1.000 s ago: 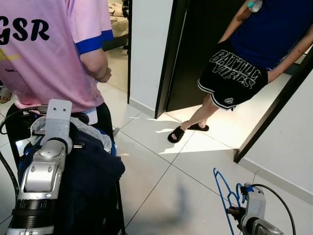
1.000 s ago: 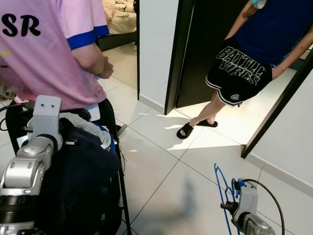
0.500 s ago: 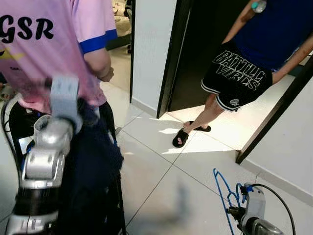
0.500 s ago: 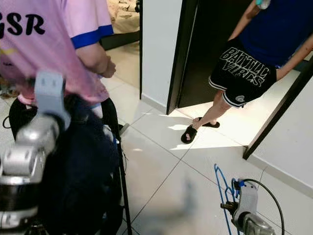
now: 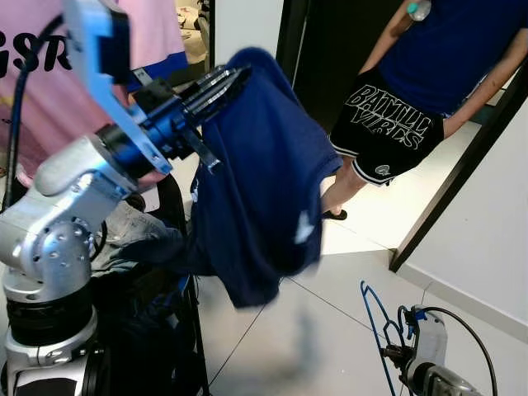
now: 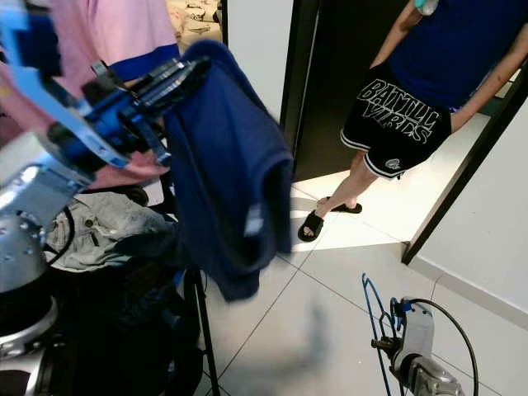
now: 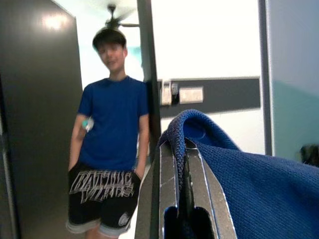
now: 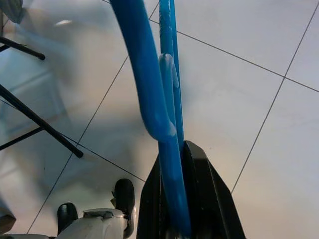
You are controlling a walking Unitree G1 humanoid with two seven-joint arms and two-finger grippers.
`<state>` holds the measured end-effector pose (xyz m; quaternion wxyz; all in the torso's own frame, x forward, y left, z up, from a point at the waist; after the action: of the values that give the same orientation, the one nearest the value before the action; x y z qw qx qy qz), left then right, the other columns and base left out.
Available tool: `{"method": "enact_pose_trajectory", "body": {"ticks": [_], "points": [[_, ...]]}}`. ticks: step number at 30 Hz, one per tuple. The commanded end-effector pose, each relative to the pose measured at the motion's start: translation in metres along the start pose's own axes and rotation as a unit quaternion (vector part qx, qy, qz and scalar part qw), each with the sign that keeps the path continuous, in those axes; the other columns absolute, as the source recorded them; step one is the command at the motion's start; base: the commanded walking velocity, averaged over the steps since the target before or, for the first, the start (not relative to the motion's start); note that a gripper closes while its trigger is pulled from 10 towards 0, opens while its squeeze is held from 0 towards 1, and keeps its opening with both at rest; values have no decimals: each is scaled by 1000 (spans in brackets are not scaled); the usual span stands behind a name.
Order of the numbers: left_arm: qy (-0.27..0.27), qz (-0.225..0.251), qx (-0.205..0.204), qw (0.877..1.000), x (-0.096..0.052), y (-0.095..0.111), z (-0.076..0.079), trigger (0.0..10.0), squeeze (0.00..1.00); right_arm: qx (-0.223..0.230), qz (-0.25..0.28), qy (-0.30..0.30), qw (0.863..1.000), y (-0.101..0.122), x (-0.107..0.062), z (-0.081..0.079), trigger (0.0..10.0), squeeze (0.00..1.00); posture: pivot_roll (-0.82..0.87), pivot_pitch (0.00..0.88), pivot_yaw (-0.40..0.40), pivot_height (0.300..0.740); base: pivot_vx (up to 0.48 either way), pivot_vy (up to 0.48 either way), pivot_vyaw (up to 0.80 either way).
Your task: Hang hanger
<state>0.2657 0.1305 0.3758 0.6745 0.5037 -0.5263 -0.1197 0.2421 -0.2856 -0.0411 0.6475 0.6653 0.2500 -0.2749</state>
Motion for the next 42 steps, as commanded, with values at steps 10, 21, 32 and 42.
{"method": "enact_pose_trajectory", "body": {"ticks": [10,21,32,42], "points": [[12,61,-13,998,-5,24,-14,0,0,7,4,-4,1000,2,1,-1,10000,0,66,0,-91,740,0,0,0],[41,13,-10,999,-4,2,-20,10000,0,12,9,-13,1000,3,1,0,10000,0,68,0,-89,740,0,0,0],[84,-63,-22,994,-3,-55,-22,10000,0,26,19,-9,999,13,5,-6,10000,0,69,0,-84,740,0,0,-353],[77,-67,-12,995,7,-62,-21,10000,0,79,78,-16,994,46,6,1,10000,0,70,0,-74,740,0,0,-751]]}}
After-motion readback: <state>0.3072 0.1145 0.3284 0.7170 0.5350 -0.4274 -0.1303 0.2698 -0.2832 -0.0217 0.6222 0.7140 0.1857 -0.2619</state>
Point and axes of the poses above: a point about 5 cm out from each wrist's last joint towards the gripper, its own x axis pointing out of the wrist towards the gripper, its own y axis along the axis of the wrist's last joint, z = x × y, the point moved 2 cm from there along x, pointing out of the wrist towards the gripper, and after that the axes turned 8 degrees about -x, right-handed, at the moved point
